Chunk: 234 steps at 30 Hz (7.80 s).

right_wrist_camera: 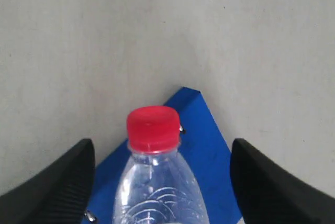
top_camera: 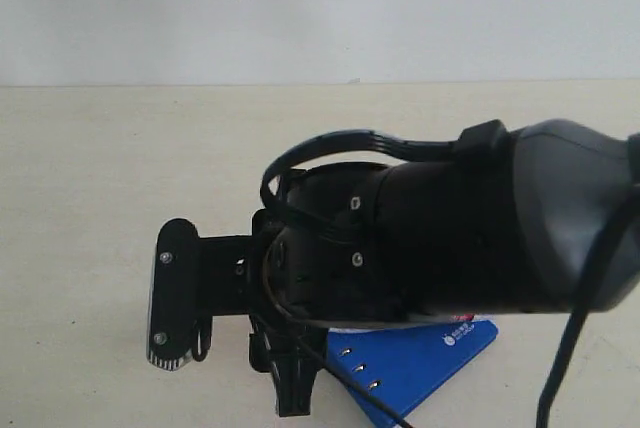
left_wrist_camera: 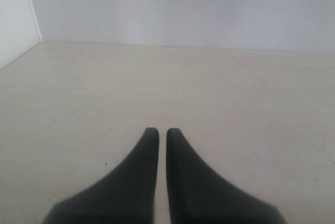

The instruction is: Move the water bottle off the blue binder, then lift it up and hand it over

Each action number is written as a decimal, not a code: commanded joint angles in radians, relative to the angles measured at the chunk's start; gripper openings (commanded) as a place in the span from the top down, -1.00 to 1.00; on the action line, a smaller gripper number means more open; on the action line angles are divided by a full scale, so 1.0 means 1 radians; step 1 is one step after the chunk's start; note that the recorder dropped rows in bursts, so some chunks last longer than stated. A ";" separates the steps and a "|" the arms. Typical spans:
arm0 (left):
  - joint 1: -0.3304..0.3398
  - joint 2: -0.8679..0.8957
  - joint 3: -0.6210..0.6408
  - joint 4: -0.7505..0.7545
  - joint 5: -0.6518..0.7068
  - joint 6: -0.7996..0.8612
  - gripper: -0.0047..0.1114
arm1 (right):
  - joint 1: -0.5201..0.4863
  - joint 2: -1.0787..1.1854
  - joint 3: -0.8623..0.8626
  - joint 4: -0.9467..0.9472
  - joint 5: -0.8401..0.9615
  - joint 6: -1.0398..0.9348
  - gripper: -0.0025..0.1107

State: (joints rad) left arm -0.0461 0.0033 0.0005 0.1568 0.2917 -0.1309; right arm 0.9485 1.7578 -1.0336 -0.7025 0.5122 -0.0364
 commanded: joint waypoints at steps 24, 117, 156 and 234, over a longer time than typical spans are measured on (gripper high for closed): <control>0.003 -0.003 0.000 -0.002 -0.008 0.002 0.83 | -0.009 0.149 -0.004 -0.260 0.075 0.170 0.46; 0.003 -0.003 0.000 -0.002 -0.008 0.002 0.83 | -0.850 -0.177 0.144 -1.042 -0.078 1.815 -0.16; 0.003 -0.003 0.000 -0.002 -0.008 0.002 0.83 | -0.846 -0.858 0.417 -1.042 -1.140 1.405 -0.16; 0.003 -0.003 0.000 -1.350 0.143 0.698 0.83 | -0.696 -0.512 0.568 -1.042 -0.887 1.849 0.03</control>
State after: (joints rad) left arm -0.0461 0.0033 0.0005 -0.8955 0.3240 0.2681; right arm 0.2490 1.2209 -0.4655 -1.7475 -0.3810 1.8127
